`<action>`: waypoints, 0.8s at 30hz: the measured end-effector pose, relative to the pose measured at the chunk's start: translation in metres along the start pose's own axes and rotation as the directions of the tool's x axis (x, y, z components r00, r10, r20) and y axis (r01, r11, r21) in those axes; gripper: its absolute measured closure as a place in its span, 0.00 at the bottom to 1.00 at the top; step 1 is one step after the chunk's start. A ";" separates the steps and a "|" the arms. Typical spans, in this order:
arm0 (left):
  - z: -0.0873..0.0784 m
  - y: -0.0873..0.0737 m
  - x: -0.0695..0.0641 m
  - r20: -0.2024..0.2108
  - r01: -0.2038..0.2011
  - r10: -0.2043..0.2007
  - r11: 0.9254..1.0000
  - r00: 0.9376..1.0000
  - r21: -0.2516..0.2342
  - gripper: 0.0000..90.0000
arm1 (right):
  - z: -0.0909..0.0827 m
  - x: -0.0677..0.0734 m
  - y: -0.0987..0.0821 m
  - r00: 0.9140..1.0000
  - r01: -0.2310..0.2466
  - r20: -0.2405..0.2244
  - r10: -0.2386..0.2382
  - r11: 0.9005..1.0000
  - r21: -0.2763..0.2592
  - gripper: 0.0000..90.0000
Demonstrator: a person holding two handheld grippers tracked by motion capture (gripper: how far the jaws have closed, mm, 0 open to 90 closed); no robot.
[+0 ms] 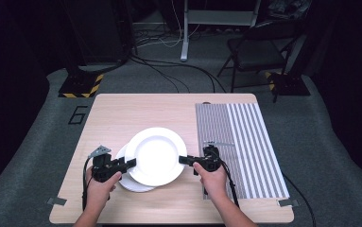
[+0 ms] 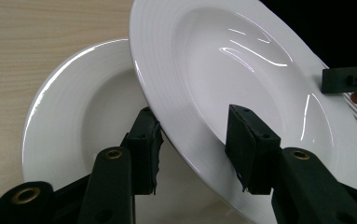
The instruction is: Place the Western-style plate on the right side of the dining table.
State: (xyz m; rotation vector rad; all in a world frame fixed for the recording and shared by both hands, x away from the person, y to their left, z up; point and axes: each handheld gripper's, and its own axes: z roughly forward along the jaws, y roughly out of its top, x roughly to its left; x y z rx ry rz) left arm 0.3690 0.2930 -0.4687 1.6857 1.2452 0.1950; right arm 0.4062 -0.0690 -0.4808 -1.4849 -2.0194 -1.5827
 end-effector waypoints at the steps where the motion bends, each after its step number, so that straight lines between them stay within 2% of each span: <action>1: 0.000 0.001 0.000 -0.001 -0.003 0.003 1.000 1.000 0.004 0.62 | 0.000 0.000 0.000 1.000 0.000 0.000 0.000 1.000 0.000 0.77; 7: 0.001 0.006 -0.005 -0.002 -0.019 0.019 1.000 1.000 0.004 0.62 | -0.007 0.003 0.003 1.000 0.030 0.010 -0.030 1.000 -0.010 0.76; 12: 0.005 0.007 -0.006 0.014 -0.003 0.003 1.000 1.000 0.004 0.62 | -0.011 0.003 0.004 1.000 0.021 0.012 -0.020 1.000 -0.015 0.76; 18: 0.009 0.012 -0.010 0.017 -0.021 0.021 1.000 1.000 0.006 0.62 | -0.016 0.001 0.004 0.999 0.033 0.020 -0.033 0.999 -0.026 0.76; 24: 0.013 0.017 -0.013 0.023 -0.032 0.032 0.999 0.999 0.008 0.62 | -0.020 -0.001 0.004 0.999 0.024 0.022 -0.023 0.999 -0.029 0.75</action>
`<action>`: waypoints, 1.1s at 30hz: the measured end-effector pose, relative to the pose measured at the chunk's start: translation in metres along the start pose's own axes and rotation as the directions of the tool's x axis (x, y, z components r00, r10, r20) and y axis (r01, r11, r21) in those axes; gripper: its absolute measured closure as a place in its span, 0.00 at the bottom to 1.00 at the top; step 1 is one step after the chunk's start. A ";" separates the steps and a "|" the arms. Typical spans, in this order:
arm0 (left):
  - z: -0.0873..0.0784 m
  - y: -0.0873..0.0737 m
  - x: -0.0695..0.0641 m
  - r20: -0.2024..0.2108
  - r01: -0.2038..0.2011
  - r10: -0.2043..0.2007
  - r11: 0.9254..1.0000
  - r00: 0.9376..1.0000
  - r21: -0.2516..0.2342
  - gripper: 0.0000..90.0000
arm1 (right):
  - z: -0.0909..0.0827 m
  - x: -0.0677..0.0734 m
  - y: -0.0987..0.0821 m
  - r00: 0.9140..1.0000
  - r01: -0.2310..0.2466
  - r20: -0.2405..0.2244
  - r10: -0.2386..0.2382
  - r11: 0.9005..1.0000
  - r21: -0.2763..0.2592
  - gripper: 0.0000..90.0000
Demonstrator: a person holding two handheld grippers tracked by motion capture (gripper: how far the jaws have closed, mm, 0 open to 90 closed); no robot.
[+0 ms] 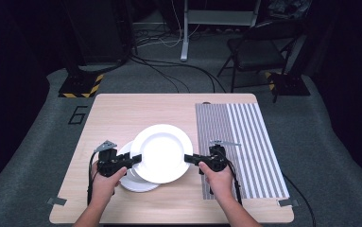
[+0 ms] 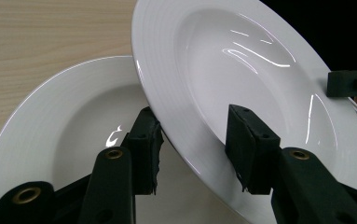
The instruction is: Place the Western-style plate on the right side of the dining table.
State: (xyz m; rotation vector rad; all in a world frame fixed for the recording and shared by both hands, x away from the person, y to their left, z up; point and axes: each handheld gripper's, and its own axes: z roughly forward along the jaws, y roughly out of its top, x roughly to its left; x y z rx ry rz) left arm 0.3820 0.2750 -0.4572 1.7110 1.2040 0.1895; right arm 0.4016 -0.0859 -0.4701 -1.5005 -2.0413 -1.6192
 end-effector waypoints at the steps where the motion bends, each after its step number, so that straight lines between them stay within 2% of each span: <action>1: 0.000 0.000 0.000 0.000 0.000 0.000 1.000 1.000 0.000 0.62 | -0.001 0.000 0.000 1.000 0.000 0.005 0.000 1.000 0.001 0.75; 3: 0.001 0.002 -0.001 0.004 -0.011 0.011 1.000 1.000 0.004 0.62 | -0.001 -0.001 0.000 1.000 0.002 0.005 -0.002 1.000 -0.002 0.74; 5: 0.002 0.003 -0.002 0.012 -0.003 0.003 1.000 1.000 0.002 0.62 | -0.004 -0.001 0.001 1.000 0.009 0.005 -0.009 1.000 -0.008 0.74; 12: 0.006 0.006 -0.004 0.023 -0.018 0.018 1.000 1.000 0.009 0.62 | -0.010 0.000 0.002 1.000 0.011 0.012 -0.011 1.000 -0.019 0.73; 13: 0.007 0.006 -0.006 0.023 -0.003 0.003 1.000 1.000 0.000 0.62 | -0.011 0.000 0.002 1.000 0.009 0.015 -0.009 1.000 -0.019 0.74; 16: 0.009 0.008 -0.007 0.030 -0.023 0.023 1.000 0.999 0.011 0.62 | -0.014 -0.001 0.002 1.000 0.011 0.021 -0.011 1.000 -0.021 0.73; 19: 0.012 0.009 -0.009 0.035 -0.020 0.020 1.000 0.999 0.005 0.62 | -0.017 -0.002 0.002 1.000 0.019 0.021 -0.018 0.999 -0.027 0.73; 21: 0.013 0.011 -0.010 0.043 -0.037 0.036 0.999 0.998 0.014 0.61 | -0.020 -0.002 0.002 1.000 0.015 0.022 -0.014 0.999 -0.028 0.73; 28: 0.020 0.016 -0.016 0.061 -0.042 0.041 0.999 0.997 0.025 0.61 | -0.028 -0.004 0.002 0.999 0.013 0.033 -0.012 0.999 -0.041 0.72; 30: 0.022 0.017 -0.016 0.062 -0.056 0.054 0.998 0.997 0.027 0.61 | -0.031 -0.005 0.003 0.999 0.014 0.033 -0.013 0.999 -0.044 0.72; 31: 0.023 0.017 -0.017 0.065 -0.046 0.044 0.999 0.997 0.030 0.61 | -0.032 -0.005 0.003 0.999 0.012 0.035 -0.011 0.999 -0.046 0.72; 33: 0.026 0.019 -0.018 0.071 -0.058 0.055 0.998 0.996 0.033 0.61 | -0.034 -0.005 0.003 0.999 0.014 0.038 -0.012 0.999 -0.045 0.72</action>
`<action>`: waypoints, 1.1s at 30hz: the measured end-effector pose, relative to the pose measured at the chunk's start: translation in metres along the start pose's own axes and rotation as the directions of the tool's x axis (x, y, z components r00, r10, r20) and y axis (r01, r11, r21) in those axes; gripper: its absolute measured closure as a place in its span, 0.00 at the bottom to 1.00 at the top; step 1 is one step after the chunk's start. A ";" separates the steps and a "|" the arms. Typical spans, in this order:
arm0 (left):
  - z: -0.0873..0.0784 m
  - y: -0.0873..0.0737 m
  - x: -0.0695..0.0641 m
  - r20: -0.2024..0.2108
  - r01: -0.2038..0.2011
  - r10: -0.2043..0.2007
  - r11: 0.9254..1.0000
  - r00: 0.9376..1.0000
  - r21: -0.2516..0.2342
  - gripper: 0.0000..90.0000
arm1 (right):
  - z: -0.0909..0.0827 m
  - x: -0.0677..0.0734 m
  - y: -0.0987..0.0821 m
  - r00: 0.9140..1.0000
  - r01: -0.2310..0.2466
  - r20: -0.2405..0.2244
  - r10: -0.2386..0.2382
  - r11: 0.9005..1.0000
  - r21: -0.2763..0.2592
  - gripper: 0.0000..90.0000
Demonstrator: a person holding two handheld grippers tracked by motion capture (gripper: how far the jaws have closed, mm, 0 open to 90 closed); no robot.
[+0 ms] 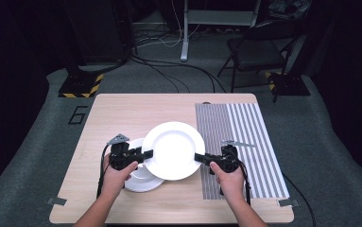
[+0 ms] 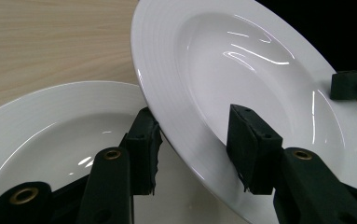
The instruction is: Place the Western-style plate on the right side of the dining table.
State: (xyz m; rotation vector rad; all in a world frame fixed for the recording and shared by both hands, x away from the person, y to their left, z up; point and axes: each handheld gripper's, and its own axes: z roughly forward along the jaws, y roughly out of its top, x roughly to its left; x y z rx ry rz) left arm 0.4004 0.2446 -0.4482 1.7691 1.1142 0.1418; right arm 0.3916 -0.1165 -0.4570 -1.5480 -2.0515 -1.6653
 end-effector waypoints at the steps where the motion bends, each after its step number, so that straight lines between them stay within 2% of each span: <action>1: 0.003 0.001 -0.002 0.005 0.000 0.000 1.000 1.000 -0.002 0.61 | -0.001 0.000 0.000 1.000 -0.002 -0.001 0.002 1.000 0.000 0.72; 17: 0.023 0.010 -0.016 0.048 -0.037 0.036 0.999 0.998 0.019 0.61 | -0.025 -0.007 -0.003 0.999 -0.003 0.040 0.004 0.999 -0.034 0.72; 24: 0.030 0.011 -0.021 0.060 -0.041 0.040 0.999 0.997 0.022 0.60 | -0.032 -0.009 -0.005 0.998 0.007 0.061 -0.004 0.999 -0.038 0.72; 33: 0.043 0.014 -0.028 0.073 -0.049 0.046 0.998 0.996 0.032 0.60 | -0.040 -0.018 -0.006 0.996 -0.005 0.086 0.009 0.999 -0.048 0.72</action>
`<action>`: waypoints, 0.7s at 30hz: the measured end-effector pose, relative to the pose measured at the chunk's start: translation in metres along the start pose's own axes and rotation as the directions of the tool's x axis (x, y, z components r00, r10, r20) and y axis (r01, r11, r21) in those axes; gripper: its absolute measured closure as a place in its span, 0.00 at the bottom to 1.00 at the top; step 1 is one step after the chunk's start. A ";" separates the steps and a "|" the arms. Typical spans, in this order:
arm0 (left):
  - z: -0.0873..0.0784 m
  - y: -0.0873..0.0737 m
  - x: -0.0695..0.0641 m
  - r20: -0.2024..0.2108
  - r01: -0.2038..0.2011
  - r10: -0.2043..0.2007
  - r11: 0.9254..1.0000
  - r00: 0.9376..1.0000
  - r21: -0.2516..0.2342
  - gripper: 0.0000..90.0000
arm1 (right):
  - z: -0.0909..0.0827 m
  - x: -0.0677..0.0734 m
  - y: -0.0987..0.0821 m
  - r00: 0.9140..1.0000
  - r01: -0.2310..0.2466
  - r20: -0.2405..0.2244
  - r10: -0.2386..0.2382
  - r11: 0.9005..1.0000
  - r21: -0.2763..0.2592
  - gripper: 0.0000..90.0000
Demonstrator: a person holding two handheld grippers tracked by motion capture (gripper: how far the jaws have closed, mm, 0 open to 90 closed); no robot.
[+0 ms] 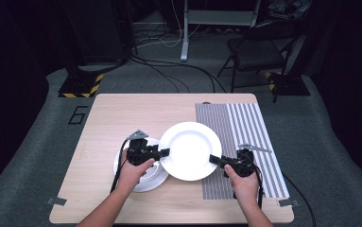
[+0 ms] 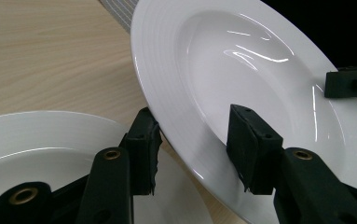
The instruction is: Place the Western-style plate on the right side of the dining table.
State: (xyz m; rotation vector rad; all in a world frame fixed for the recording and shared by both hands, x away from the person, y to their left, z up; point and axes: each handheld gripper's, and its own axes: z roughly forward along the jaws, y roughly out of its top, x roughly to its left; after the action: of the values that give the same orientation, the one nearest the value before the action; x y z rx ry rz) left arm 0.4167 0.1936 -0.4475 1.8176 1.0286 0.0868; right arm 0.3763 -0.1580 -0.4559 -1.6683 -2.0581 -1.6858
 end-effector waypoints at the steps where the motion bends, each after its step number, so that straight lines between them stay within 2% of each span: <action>1: 0.001 0.000 -0.001 0.004 -0.002 0.002 1.000 1.000 0.003 0.60 | -0.002 -0.002 0.000 1.000 -0.003 0.004 0.003 1.000 -0.001 0.71; 10: 0.018 0.004 -0.011 0.033 -0.013 0.012 1.000 0.999 0.023 0.60 | -0.016 -0.016 -0.003 0.998 -0.040 0.037 0.041 0.999 -0.022 0.71; 21: 0.039 0.004 -0.021 0.068 -0.027 0.024 0.999 0.997 0.038 0.60 | -0.032 -0.027 -0.007 0.996 -0.053 0.067 0.056 0.998 -0.043 0.71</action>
State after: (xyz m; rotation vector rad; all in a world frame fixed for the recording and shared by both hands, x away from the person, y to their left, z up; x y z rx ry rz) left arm 0.4244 0.1504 -0.4559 1.8569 0.9657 0.0211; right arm 0.3646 -0.1987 -0.4627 -1.8014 -1.9992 -1.6889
